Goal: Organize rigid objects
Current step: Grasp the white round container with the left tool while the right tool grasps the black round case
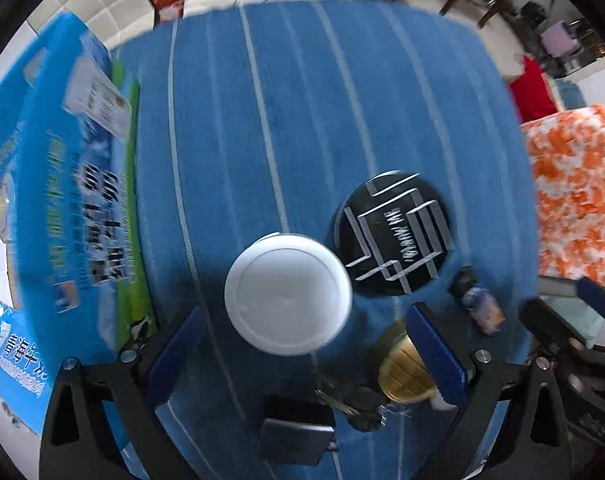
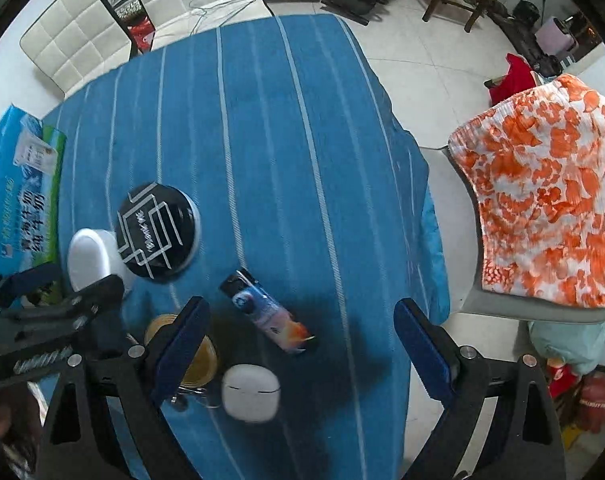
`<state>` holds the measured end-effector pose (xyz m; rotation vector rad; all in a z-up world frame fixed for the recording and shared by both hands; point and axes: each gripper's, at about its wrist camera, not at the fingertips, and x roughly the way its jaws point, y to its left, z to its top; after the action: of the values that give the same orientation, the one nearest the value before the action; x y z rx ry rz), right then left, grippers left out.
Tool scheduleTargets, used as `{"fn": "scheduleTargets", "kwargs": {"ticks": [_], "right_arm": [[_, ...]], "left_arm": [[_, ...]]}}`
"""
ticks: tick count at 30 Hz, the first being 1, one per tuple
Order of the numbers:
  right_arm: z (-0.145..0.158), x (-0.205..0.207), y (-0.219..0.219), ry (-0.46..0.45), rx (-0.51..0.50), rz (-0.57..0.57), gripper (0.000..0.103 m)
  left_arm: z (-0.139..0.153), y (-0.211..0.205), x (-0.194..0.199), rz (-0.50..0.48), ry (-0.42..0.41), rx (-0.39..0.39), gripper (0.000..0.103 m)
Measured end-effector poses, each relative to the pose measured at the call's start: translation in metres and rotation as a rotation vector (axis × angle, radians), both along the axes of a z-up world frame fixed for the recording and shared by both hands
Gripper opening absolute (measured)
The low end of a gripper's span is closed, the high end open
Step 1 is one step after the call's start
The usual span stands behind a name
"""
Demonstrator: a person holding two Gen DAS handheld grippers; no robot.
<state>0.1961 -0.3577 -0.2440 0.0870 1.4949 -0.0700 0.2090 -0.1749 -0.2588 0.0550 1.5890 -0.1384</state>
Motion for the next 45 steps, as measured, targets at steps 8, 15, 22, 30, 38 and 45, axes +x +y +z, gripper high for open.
{"fn": "scheduleTargets", "kwargs": {"ticks": [8, 15, 22, 30, 38, 45], "right_arm": [[-0.018, -0.003, -0.003, 0.018, 0.016, 0.020, 0.096], [-0.019, 0.004, -0.012, 0.000, 0.050, -0.028, 0.096], [-0.012, 0.031, 0.009, -0.072, 0.100, 0.002, 0.096], [-0.041, 0.060, 0.086, -0.086, 0.009, 0.287, 0.096], [-0.054, 0.076, 0.075, -0.092, 0.007, 0.204, 0.079], [-0.054, 0.062, 0.039, -0.050, 0.007, 0.116, 0.080]], "left_arm": [[-0.033, 0.006, 0.000, 0.009, 0.033, 0.025, 0.066], [-0.031, -0.016, 0.012, -0.009, -0.021, 0.020, 0.066], [-0.025, 0.013, 0.018, 0.028, -0.038, 0.017, 0.066], [-0.038, 0.039, 0.022, 0.090, -0.004, -0.011, 0.066], [-0.027, 0.037, 0.056, 0.105, 0.024, -0.037, 0.066], [-0.027, 0.015, 0.051, 0.026, -0.015, 0.026, 0.069]]}}
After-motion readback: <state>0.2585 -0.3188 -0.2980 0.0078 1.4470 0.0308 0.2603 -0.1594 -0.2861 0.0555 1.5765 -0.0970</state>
